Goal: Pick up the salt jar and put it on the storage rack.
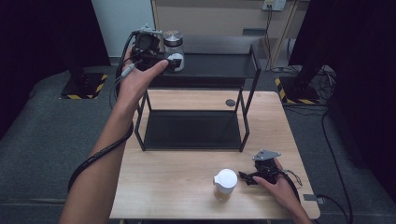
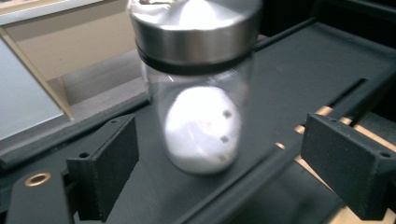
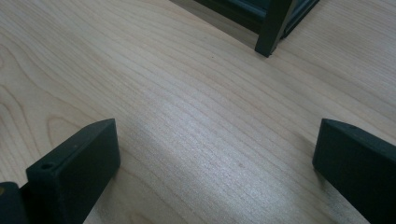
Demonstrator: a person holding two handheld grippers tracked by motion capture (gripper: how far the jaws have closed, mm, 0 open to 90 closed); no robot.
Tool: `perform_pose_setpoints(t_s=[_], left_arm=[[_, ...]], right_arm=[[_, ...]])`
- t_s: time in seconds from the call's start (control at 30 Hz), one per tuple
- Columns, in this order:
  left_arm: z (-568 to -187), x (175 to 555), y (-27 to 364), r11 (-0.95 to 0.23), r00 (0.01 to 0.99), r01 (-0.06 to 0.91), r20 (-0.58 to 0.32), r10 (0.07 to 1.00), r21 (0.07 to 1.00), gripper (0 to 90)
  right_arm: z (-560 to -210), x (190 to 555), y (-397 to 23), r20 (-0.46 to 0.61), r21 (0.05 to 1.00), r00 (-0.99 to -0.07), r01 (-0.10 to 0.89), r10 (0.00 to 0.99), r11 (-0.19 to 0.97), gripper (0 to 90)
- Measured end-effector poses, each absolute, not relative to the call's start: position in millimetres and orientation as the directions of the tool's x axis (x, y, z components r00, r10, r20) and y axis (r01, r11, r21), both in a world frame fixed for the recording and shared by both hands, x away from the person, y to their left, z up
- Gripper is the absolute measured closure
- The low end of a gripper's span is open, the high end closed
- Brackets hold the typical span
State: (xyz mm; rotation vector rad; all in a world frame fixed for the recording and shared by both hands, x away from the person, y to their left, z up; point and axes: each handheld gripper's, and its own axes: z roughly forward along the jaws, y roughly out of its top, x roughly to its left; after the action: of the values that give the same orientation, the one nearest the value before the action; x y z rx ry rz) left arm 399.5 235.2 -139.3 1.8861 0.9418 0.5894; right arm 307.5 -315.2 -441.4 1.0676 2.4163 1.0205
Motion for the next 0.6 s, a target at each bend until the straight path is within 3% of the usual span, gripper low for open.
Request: perform_pose_setpoints(t_s=[0.4, 0.6], left_arm=[[-152, 369, 245, -0.351, 0.64, 0.322, 0.071, 0.765, 0.879, 10.1], [-168, 370, 253, -0.368, 0.732, 0.246, 0.077, 0.677, 0.896, 8.7]], right_arm=[[-442, 307, -315, 0.005, 0.716, -0.675, 0.517, 0.738, 0.469, 1.4], [-442, 307, -315, 0.005, 0.716, -0.675, 0.517, 0.738, 0.469, 1.3]])
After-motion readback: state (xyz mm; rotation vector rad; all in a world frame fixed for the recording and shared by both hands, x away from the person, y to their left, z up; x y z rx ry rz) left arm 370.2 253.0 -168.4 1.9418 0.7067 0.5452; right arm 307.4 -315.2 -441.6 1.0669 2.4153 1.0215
